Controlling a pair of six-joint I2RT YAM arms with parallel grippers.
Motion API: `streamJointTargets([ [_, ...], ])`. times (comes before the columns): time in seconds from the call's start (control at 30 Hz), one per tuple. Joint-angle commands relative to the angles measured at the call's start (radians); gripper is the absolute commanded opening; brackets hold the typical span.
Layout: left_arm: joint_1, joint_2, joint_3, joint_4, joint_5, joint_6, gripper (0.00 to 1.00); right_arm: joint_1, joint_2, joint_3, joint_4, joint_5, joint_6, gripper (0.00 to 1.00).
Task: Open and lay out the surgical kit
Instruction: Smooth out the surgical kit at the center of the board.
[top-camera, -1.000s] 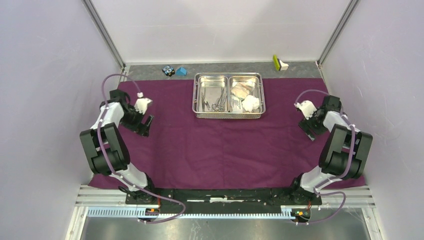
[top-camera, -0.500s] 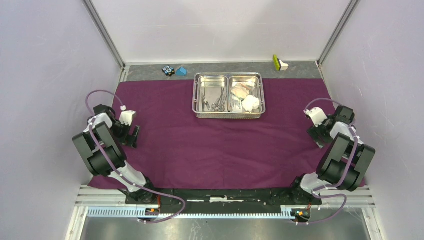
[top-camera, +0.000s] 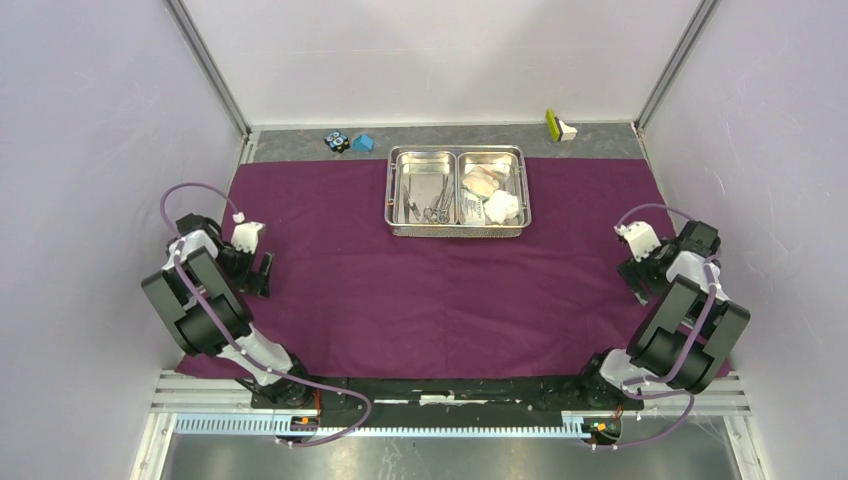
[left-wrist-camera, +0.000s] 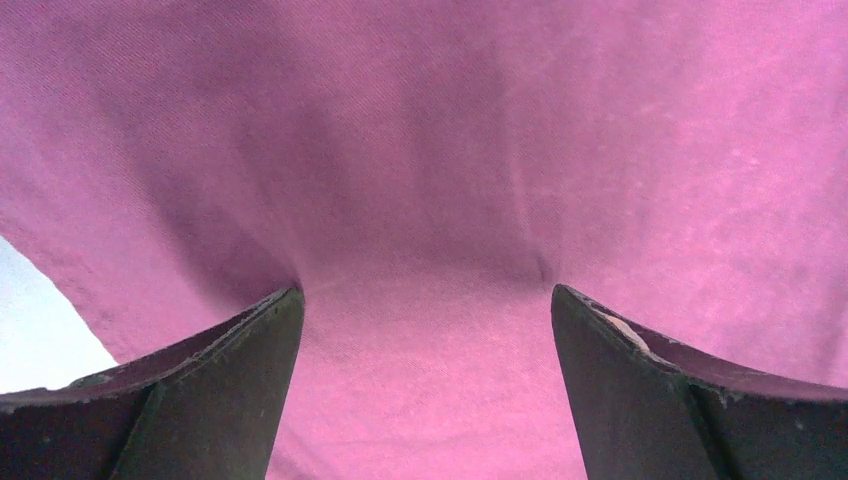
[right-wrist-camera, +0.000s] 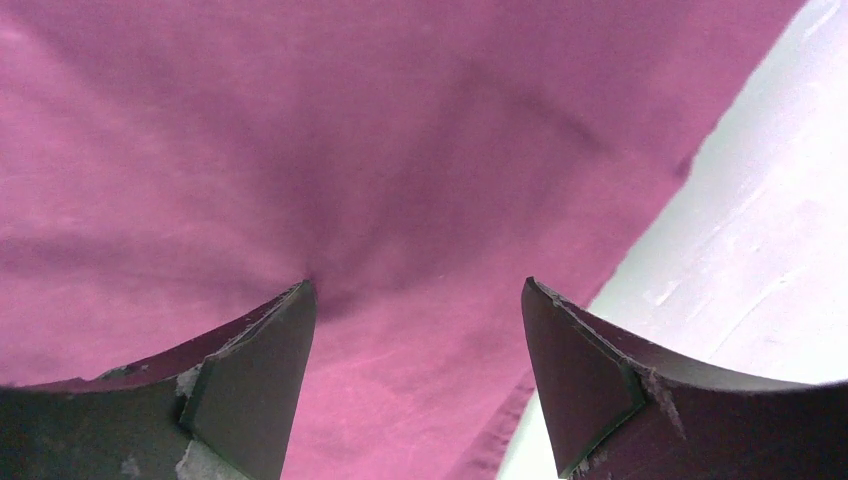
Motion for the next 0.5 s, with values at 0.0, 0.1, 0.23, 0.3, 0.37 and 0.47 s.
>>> streamJointTargets([
  [0.0,0.014,-0.101,0.068,-0.091,0.192,0.016,1.00,0.019,-0.057,0.098,-0.132,-0.147,0.037,0.82],
  [0.1,-0.047,-0.129,0.123,-0.094,0.276,-0.038,1.00,0.100,-0.066,0.146,-0.099,-0.188,0.121,0.83],
  [0.23,-0.223,-0.081,0.190,0.001,0.246,-0.196,1.00,0.286,-0.022,0.195,0.043,-0.152,0.273,0.83],
  [0.3,-0.298,-0.028,0.237,0.091,0.242,-0.303,1.00,0.365,0.049,0.242,0.136,-0.121,0.353,0.83],
  [0.37,-0.359,0.045,0.318,0.160,0.237,-0.413,1.00,0.412,0.144,0.317,0.204,-0.099,0.433,0.83],
  [0.47,-0.421,0.176,0.451,0.212,0.230,-0.545,1.00,0.455,0.300,0.458,0.252,-0.056,0.518,0.82],
])
